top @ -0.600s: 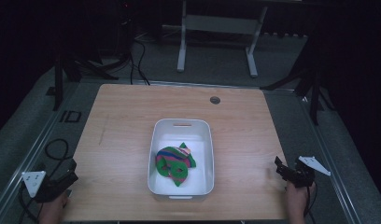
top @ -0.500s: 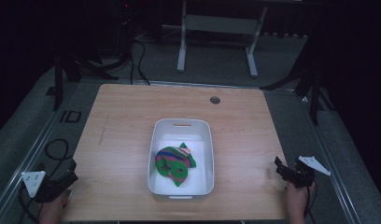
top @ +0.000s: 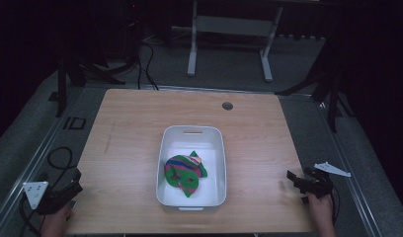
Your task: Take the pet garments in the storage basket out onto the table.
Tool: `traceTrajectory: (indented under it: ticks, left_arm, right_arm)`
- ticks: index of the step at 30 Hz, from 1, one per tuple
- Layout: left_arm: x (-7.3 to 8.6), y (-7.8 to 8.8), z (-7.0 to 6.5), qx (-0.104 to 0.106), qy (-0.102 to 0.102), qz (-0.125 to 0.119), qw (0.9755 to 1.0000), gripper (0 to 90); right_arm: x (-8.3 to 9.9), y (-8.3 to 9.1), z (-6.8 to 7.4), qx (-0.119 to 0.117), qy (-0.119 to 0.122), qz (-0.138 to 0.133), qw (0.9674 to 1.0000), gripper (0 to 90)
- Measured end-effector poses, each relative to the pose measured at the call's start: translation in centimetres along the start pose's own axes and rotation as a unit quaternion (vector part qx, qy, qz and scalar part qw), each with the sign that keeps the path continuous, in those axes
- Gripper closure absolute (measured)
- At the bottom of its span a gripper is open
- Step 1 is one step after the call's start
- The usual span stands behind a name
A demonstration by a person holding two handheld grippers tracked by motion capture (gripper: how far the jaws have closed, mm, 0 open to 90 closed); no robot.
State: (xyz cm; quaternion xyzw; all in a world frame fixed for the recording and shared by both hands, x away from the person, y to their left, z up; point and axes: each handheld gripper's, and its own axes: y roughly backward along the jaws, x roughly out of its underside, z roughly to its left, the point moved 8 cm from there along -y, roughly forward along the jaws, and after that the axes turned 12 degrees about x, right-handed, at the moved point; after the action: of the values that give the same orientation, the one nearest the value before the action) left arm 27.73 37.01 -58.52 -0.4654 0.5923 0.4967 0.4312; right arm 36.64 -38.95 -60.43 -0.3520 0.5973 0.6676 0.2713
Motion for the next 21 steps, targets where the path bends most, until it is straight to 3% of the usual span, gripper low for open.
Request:
traceTrajectory:
  ticks: [3,5,7,8,11,18,20,21]
  left_arm:
    - [0.0,0.0,0.0,0.001,0.0,0.0,1.0,0.9]
    - [0.0,0.0,0.0,0.001,0.0,0.001,1.0,0.9]
    - [0.0,0.0,0.0,0.002,0.001,0.001,1.0,0.9]
    - [0.0,0.0,0.0,0.002,0.001,0.001,1.0,0.9]
    - [0.0,0.0,0.0,0.002,0.0,0.001,1.0,1.0]
    - [0.0,0.0,0.0,0.004,0.0,0.002,1.0,0.9]
    - [0.0,0.0,-0.1,0.004,-0.001,0.001,1.0,0.9]
    - [0.0,0.0,-0.1,0.004,-0.001,0.001,1.0,0.9]
  right_arm:
    - [0.0,0.1,0.4,-0.026,0.033,0.01,0.9991,13.3]
    - [0.0,0.3,1.1,-0.059,0.064,0.015,0.9961,13.3]
    - [0.1,0.3,1.8,-0.096,0.091,0.032,0.9907,13.3]
    - [0.2,0.4,2.3,-0.109,0.114,0.038,0.9868,13.4]
    - [0.2,0.5,3.3,-0.137,0.142,0.055,0.9788,13.4]
    - [-0.4,0.8,6.4,-0.195,0.177,0.067,0.9623,13.1]
    - [-0.5,0.8,7.2,-0.211,0.191,0.073,0.9559,13.1]
    - [-0.5,0.8,7.2,-0.211,0.191,0.073,0.9559,13.1]
